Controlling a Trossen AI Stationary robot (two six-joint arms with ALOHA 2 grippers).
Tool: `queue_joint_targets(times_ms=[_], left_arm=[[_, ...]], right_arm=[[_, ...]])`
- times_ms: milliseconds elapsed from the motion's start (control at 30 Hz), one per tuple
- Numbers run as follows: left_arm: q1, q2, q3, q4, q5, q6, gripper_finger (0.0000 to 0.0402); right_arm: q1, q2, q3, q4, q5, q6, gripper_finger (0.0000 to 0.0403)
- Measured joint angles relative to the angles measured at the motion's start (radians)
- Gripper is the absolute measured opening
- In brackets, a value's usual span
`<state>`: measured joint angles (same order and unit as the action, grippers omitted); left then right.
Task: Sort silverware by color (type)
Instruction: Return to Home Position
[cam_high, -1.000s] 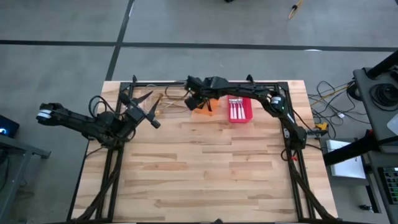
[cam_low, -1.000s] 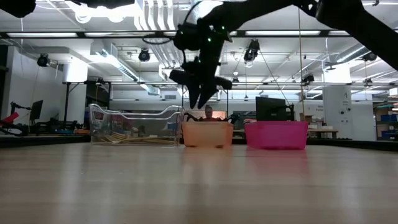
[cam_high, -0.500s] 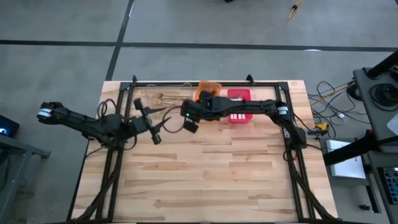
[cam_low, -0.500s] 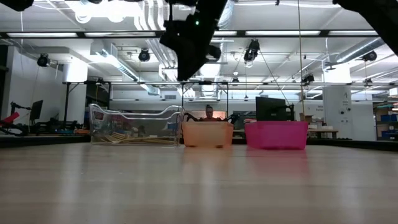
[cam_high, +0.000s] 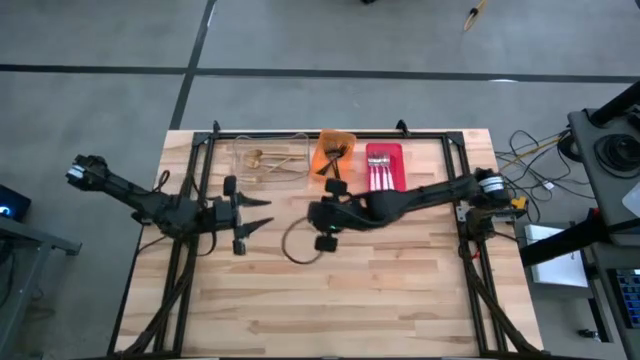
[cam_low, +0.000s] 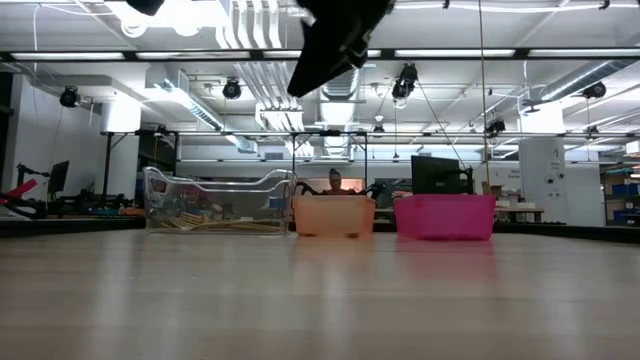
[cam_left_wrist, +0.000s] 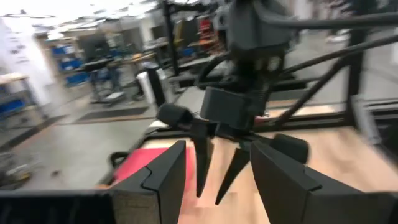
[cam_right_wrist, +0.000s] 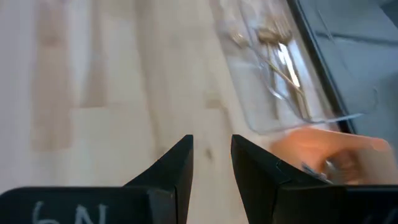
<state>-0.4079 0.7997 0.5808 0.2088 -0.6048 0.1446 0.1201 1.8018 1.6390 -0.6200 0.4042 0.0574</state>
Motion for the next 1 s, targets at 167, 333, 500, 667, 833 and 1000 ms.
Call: queue_joint_targets(times_ms=[167,333,500,667,833,1000], left_arm=[[-0.089,-0.010,0.000,-0.045,0.003,-0.014,0.0162],[-0.109,-0.036,-0.002,-0.200,0.051,-0.006,0.0162],[-0.107,-0.101,-0.031,-0.276,0.094,-0.006,0.0162],[-0.065,-0.205,-0.053,-0.280,0.094,0.034,0.0160],[0.044,-0.318,-0.064,-0.336,0.104,0.071,0.0138],[0.132,-0.474,-0.115,-0.373,0.269,0.048,0.0104]], right_arm=[[0.035,-0.138,-0.237,0.232,-0.074,-0.007,0.0100],[0.040,-0.285,-0.433,0.401,-0.137,-0.021,0.0100],[0.039,-0.430,-0.614,0.506,-0.151,-0.046,0.0100],[0.015,-0.571,-0.775,0.647,-0.157,-0.098,0.0100],[-0.078,-0.689,-0.875,0.774,-0.294,-0.146,0.0100],[-0.151,-0.782,-0.938,0.774,-0.384,-0.144,0.0100]])
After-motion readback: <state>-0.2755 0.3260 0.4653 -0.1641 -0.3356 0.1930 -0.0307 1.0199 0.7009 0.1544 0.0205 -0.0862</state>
